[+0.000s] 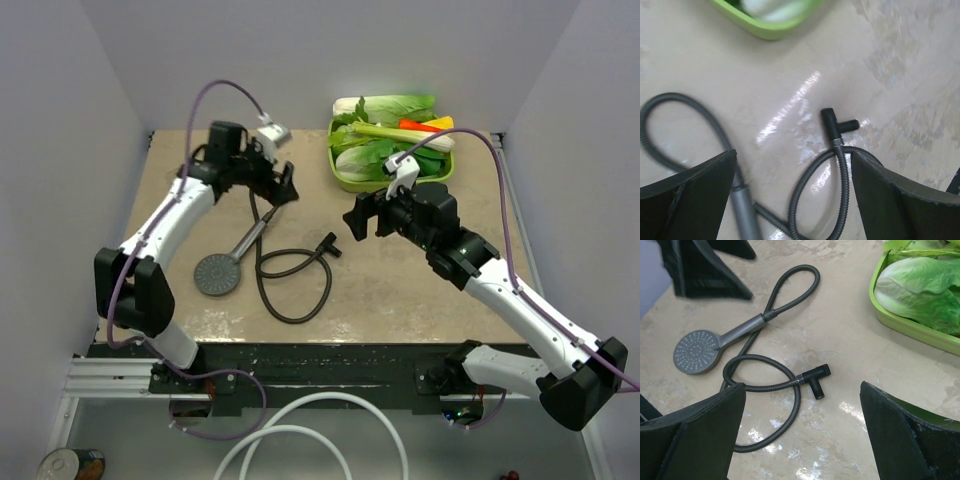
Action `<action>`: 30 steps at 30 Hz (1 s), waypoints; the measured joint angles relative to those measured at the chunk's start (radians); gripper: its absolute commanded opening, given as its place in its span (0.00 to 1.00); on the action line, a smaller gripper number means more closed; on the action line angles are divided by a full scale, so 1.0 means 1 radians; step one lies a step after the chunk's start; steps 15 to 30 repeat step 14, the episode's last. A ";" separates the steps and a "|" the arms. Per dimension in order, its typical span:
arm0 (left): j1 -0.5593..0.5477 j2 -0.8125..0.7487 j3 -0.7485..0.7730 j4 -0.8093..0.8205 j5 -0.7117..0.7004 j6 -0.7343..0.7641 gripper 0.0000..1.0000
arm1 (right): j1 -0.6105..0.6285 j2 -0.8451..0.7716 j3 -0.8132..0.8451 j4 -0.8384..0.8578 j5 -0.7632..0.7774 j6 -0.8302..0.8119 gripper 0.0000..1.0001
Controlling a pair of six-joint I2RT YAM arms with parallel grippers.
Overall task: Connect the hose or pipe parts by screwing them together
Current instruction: Reset both arms
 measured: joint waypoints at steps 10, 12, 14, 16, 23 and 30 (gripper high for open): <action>0.367 -0.327 -0.135 -0.084 0.040 -0.064 0.99 | 0.000 -0.008 0.035 -0.072 0.032 0.109 0.99; 0.359 -0.386 -0.208 -0.086 0.034 -0.079 0.99 | 0.000 -0.023 0.031 -0.081 0.032 0.110 0.99; 0.358 -0.410 -0.263 -0.066 0.025 -0.096 0.99 | 0.000 -0.040 0.026 -0.086 0.032 0.110 0.99; 0.358 -0.410 -0.263 -0.066 0.025 -0.096 0.99 | 0.000 -0.040 0.026 -0.086 0.032 0.110 0.99; 0.358 -0.410 -0.263 -0.066 0.025 -0.096 0.99 | 0.000 -0.040 0.026 -0.086 0.032 0.110 0.99; 0.358 -0.410 -0.263 -0.066 0.025 -0.096 0.99 | 0.000 -0.040 0.026 -0.086 0.032 0.110 0.99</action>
